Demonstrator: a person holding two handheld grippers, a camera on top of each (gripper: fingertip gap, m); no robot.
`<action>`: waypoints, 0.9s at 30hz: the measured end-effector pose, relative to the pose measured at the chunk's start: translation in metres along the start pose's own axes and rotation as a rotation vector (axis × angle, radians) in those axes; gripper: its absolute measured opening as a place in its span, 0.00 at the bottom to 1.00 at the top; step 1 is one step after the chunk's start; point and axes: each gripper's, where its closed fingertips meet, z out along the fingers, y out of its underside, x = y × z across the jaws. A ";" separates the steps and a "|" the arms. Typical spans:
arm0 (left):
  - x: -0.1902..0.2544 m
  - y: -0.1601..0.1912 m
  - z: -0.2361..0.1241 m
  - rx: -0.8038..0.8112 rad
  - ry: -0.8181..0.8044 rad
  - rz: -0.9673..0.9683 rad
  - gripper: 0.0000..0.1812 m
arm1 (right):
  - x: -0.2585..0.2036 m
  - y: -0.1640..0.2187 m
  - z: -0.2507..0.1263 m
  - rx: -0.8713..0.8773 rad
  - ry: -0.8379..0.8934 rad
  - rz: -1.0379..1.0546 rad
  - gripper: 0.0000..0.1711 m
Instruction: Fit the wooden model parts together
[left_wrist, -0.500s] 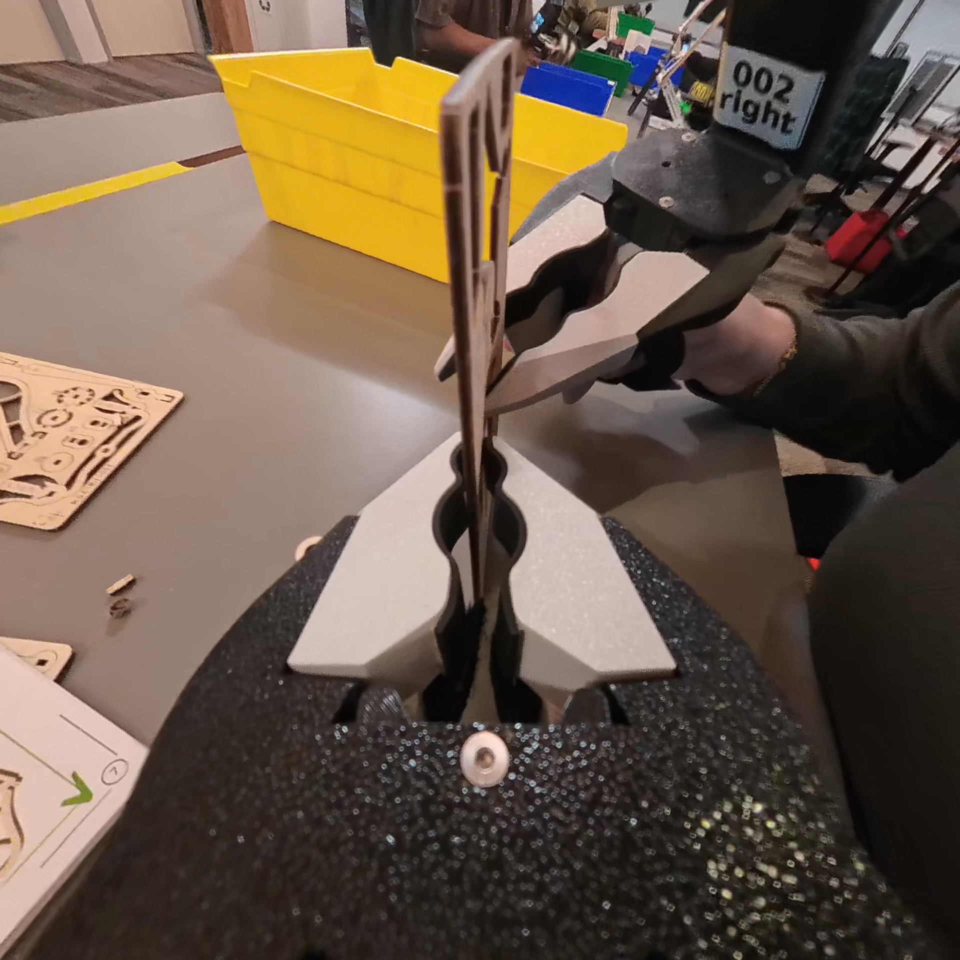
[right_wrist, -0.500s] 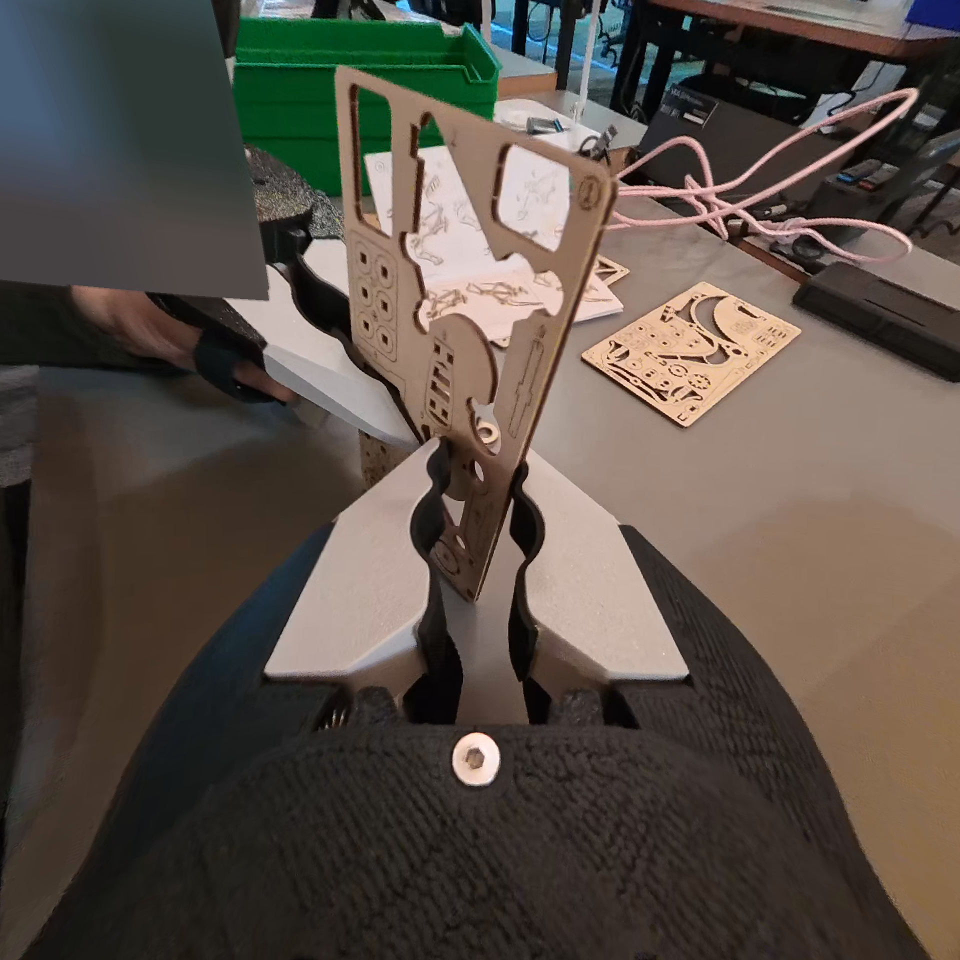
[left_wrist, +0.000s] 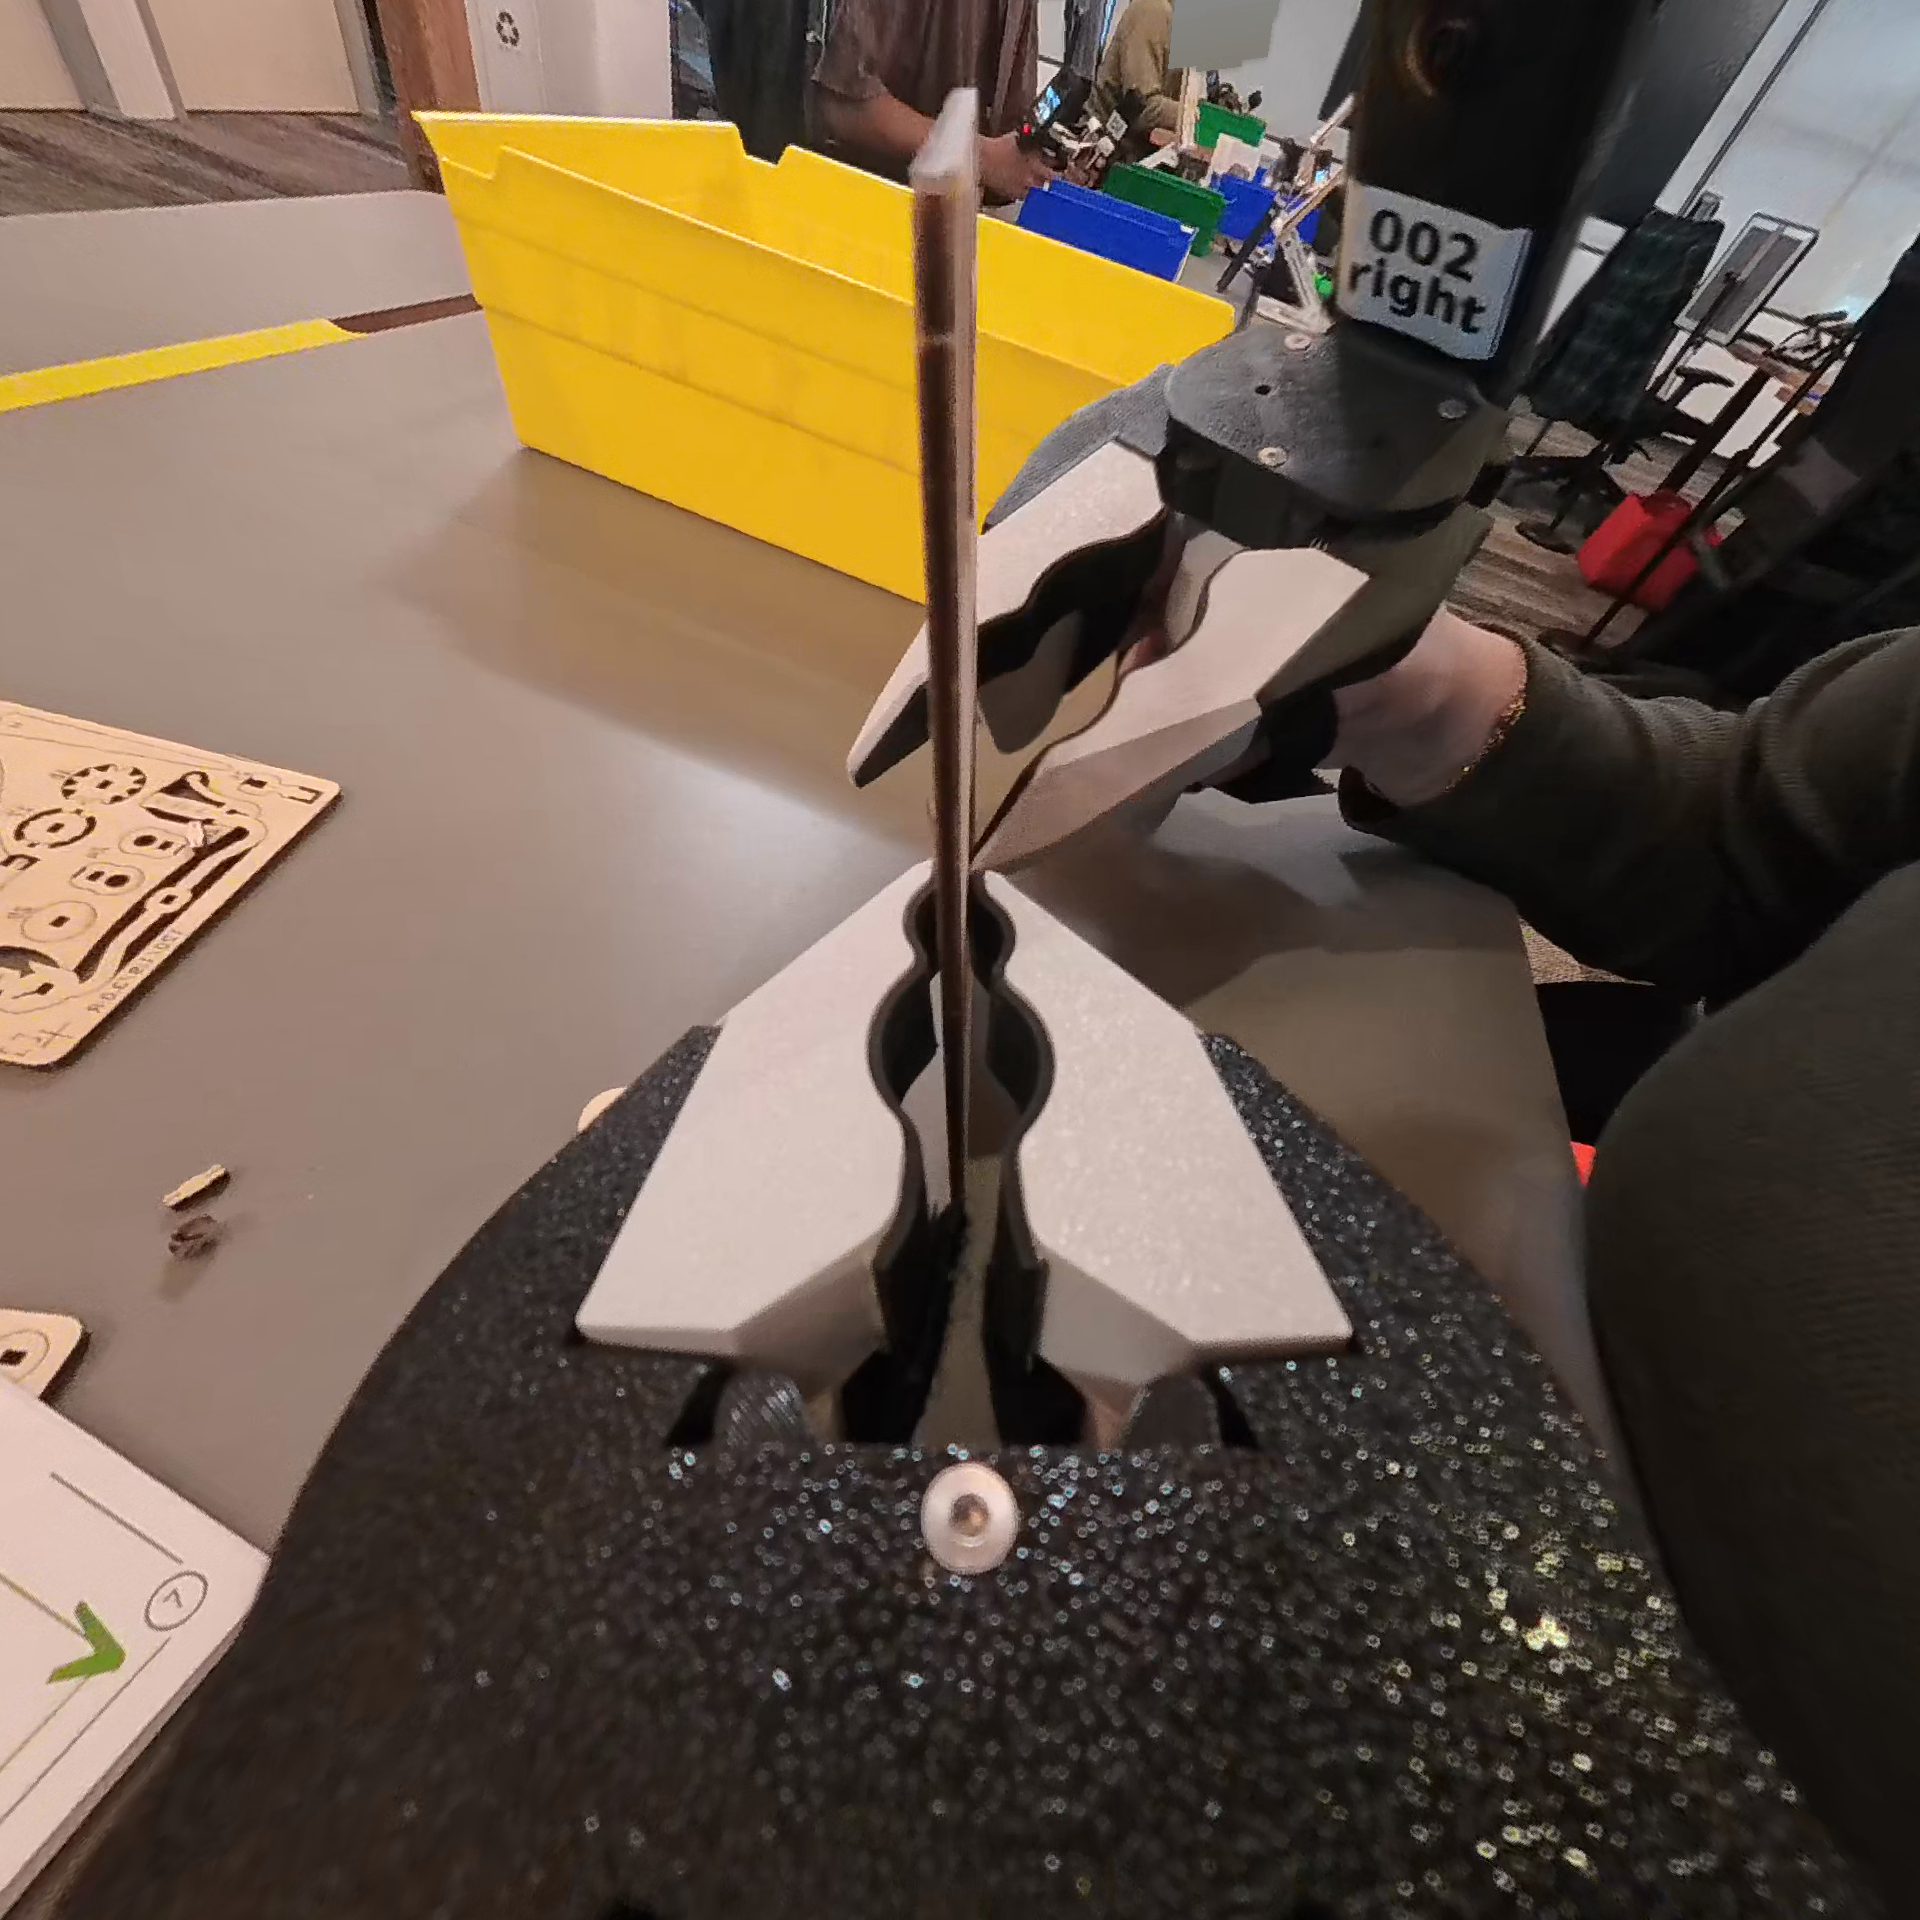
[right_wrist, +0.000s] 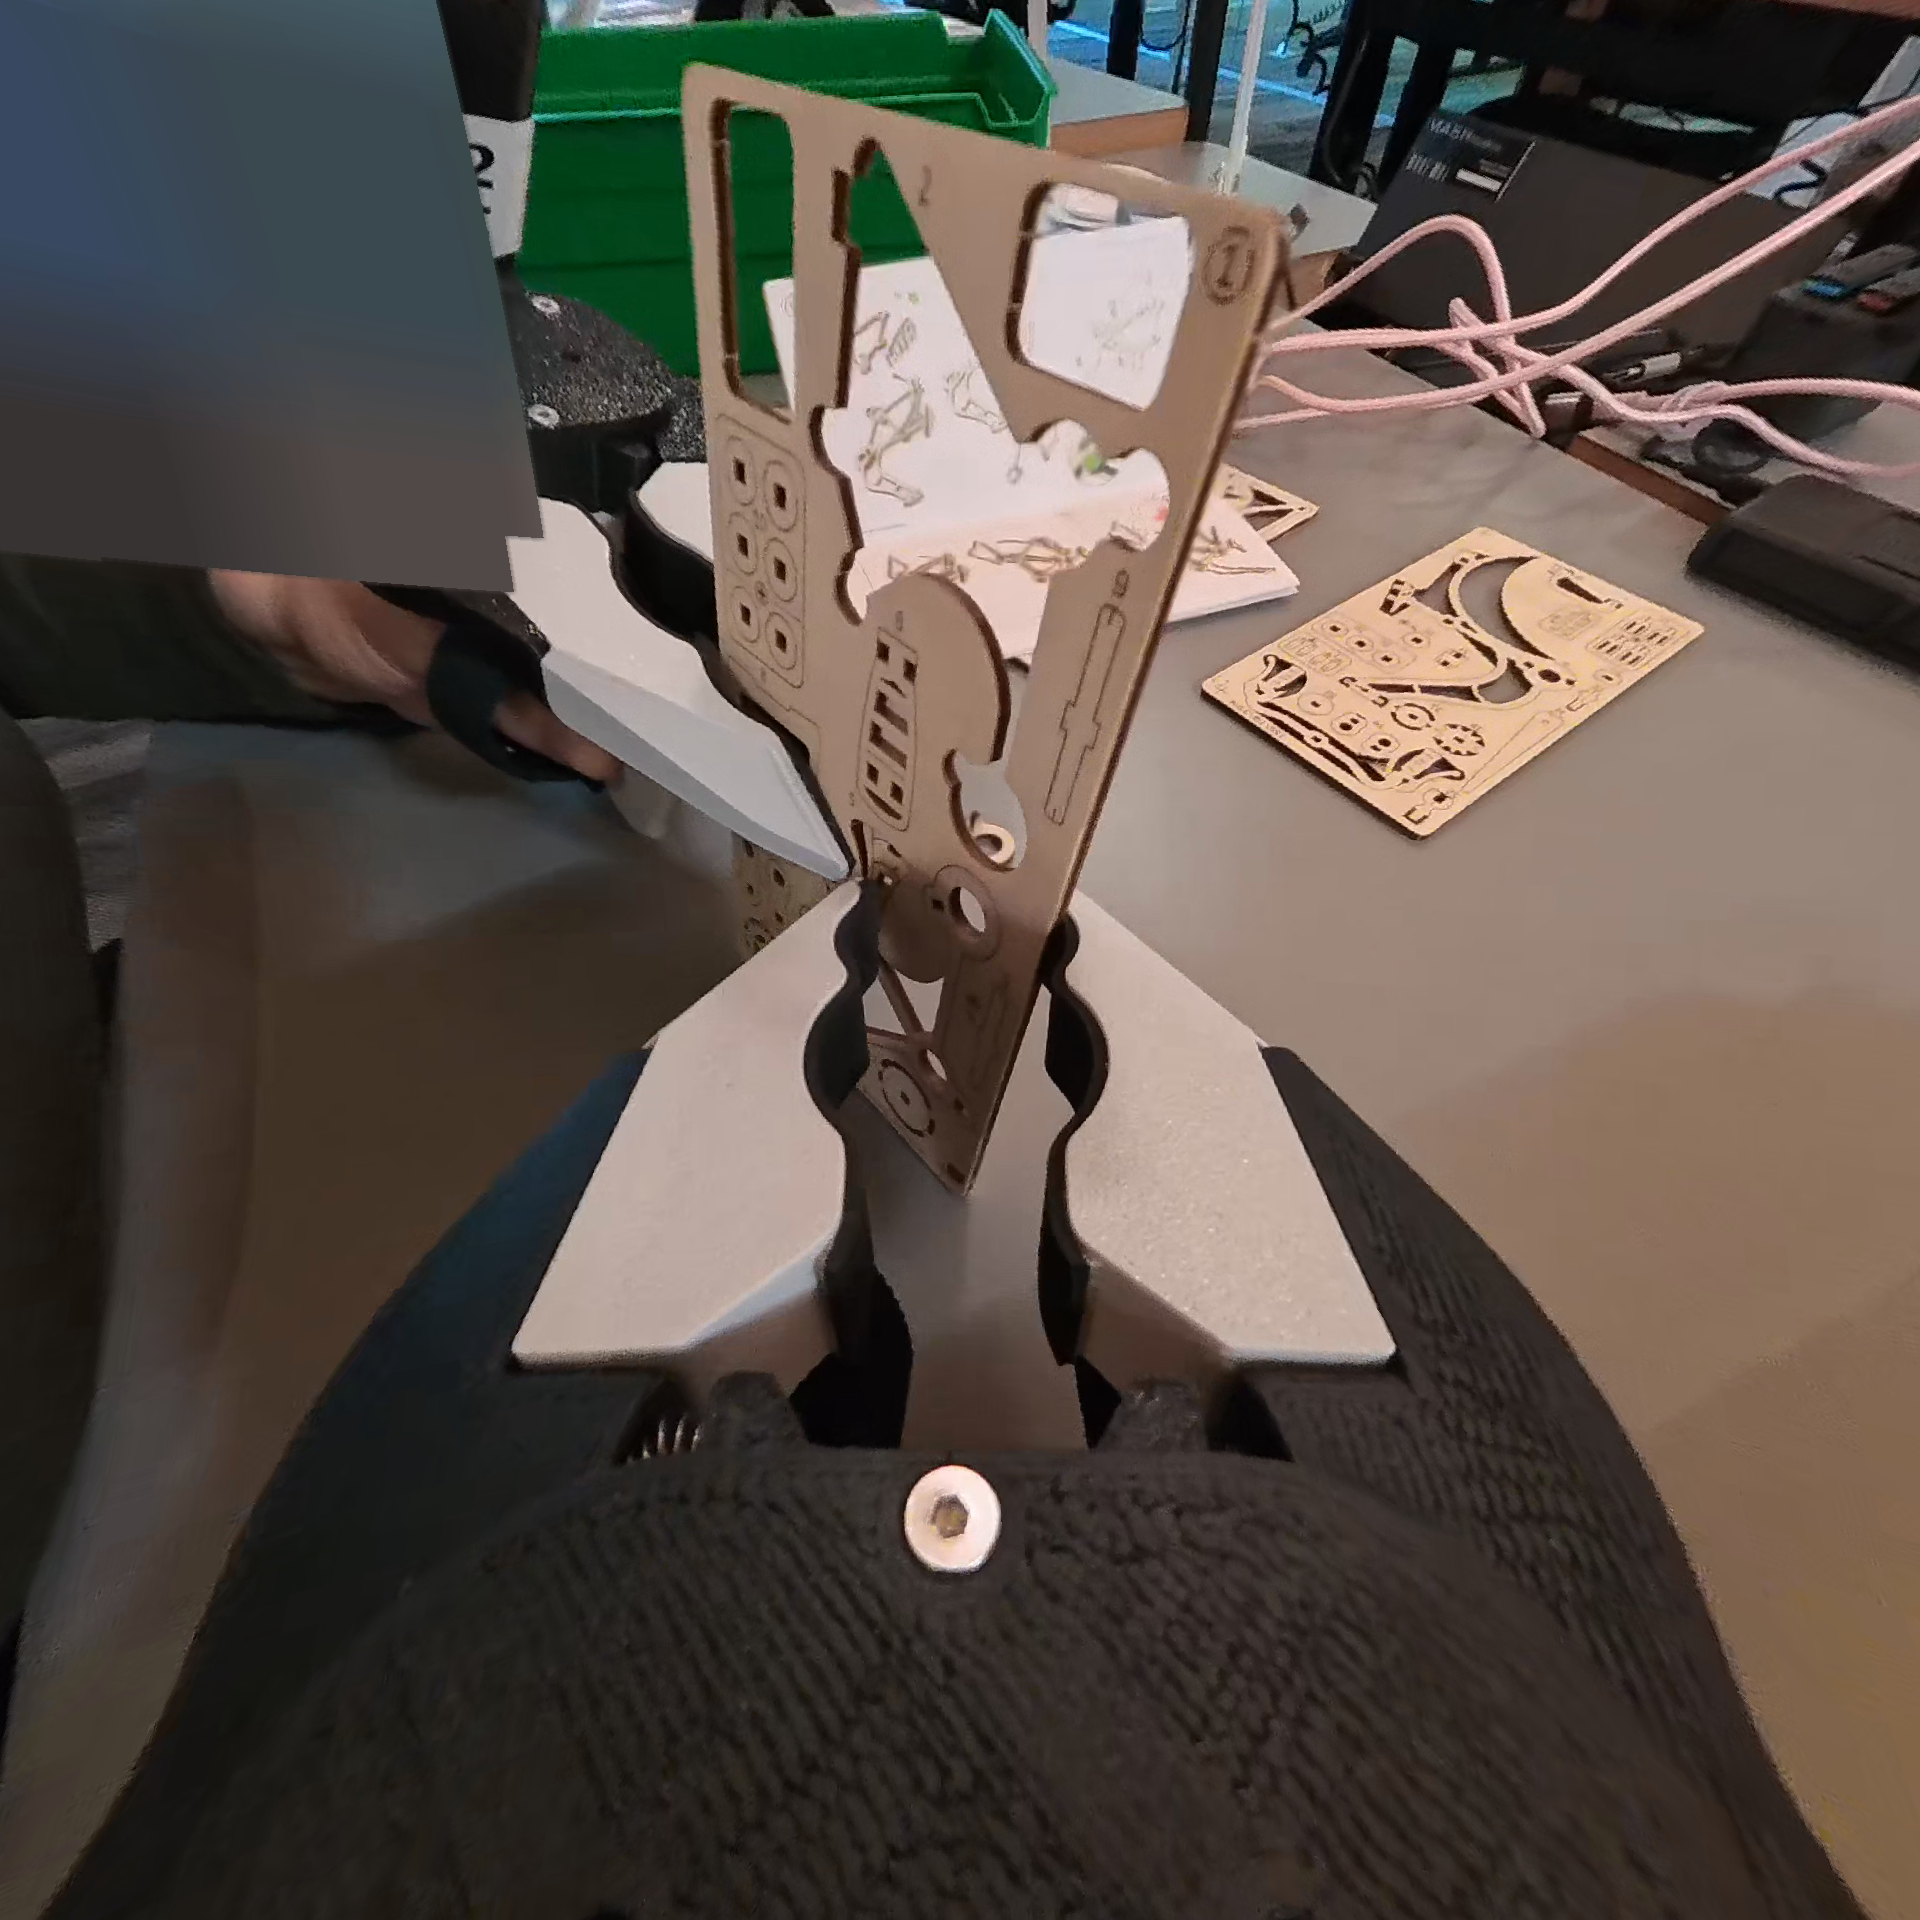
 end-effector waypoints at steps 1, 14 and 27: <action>0.000 0.000 0.000 0.000 0.000 -0.003 0.00 | 0.000 0.000 0.000 -0.001 0.000 0.007 0.17; 0.001 -0.001 0.001 0.025 -0.007 0.008 0.00 | 0.001 0.000 -0.001 -0.006 0.025 -0.011 0.17; 0.005 -0.030 -0.013 0.222 0.112 -0.058 0.14 | -0.012 -0.035 -0.025 0.274 -0.368 0.433 0.01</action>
